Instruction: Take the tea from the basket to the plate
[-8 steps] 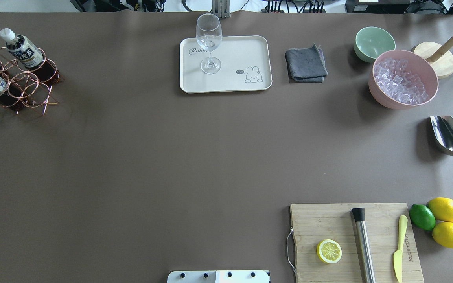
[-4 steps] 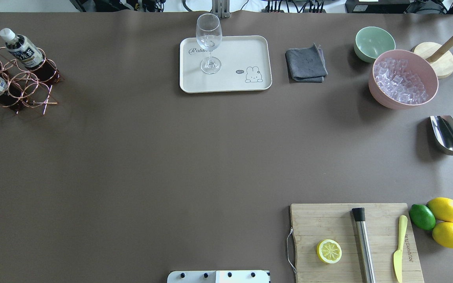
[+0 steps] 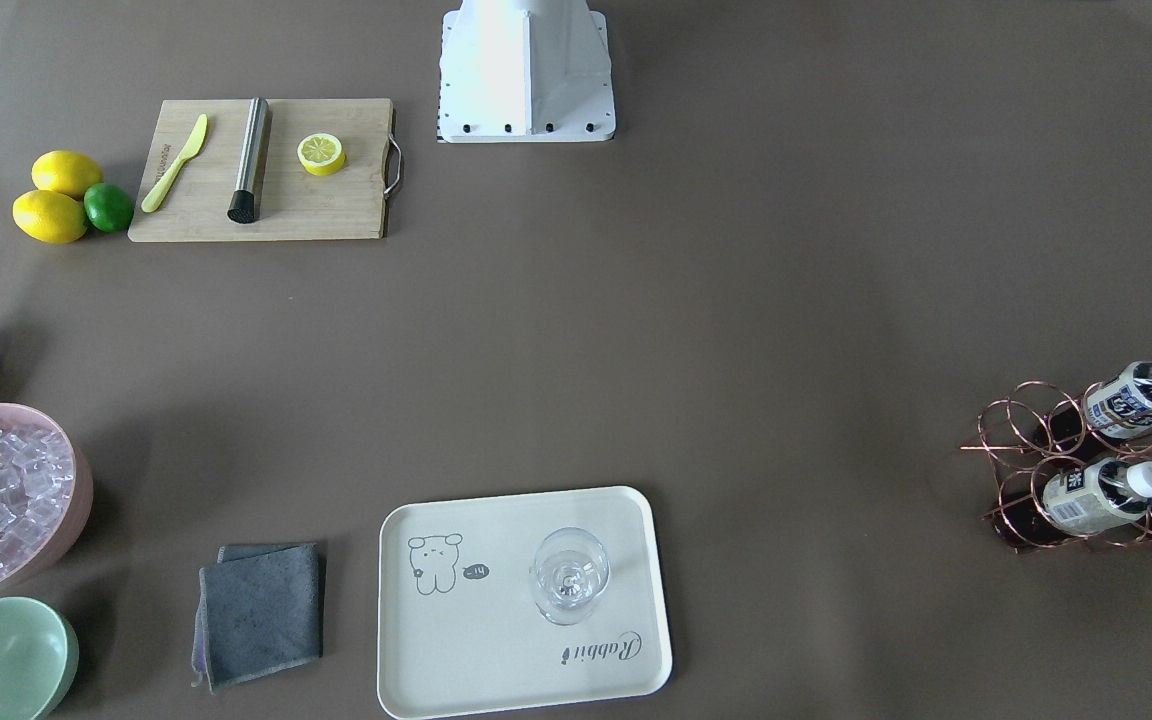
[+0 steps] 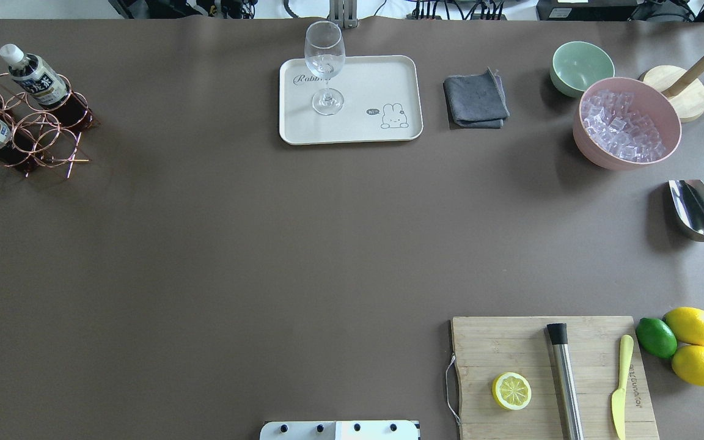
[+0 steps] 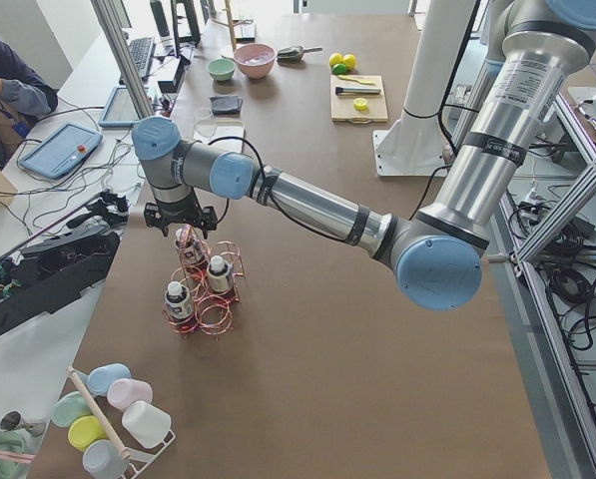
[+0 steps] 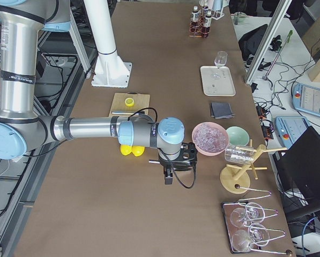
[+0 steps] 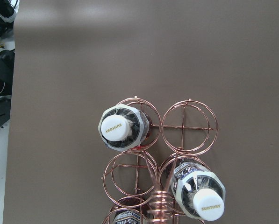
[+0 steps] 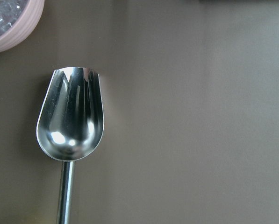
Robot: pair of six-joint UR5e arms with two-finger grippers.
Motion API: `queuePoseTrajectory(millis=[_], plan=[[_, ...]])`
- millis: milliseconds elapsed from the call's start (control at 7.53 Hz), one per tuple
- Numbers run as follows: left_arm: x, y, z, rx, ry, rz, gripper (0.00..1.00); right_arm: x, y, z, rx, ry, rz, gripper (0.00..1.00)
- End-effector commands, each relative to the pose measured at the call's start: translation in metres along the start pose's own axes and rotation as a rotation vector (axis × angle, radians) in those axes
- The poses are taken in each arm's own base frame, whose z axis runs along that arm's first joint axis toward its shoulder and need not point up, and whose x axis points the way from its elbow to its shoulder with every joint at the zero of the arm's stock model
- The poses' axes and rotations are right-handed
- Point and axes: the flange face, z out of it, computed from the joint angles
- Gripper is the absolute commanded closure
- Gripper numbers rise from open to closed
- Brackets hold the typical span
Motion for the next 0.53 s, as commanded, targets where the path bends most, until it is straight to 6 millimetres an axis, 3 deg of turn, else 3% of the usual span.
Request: queuePoseTrajectory(millis=[0,265,398], plan=[[0.0048,0.01,0.0054,0.001,0.011,-0.008,0.03,0.0,0.0,0.0001,0.0,0.0,0.001,0.0],[0.0047,0.0107,0.0047,0.001,0.01,-0.009,0.08,0.0,0.0,0.0001,0.0,0.0,-0.001,0.0],[0.0047,0.0107,0.0047,0.001,0.01,-0.009,0.19,-0.0006,-0.0009,-0.0005,0.002,-0.001,-0.003,0.0]])
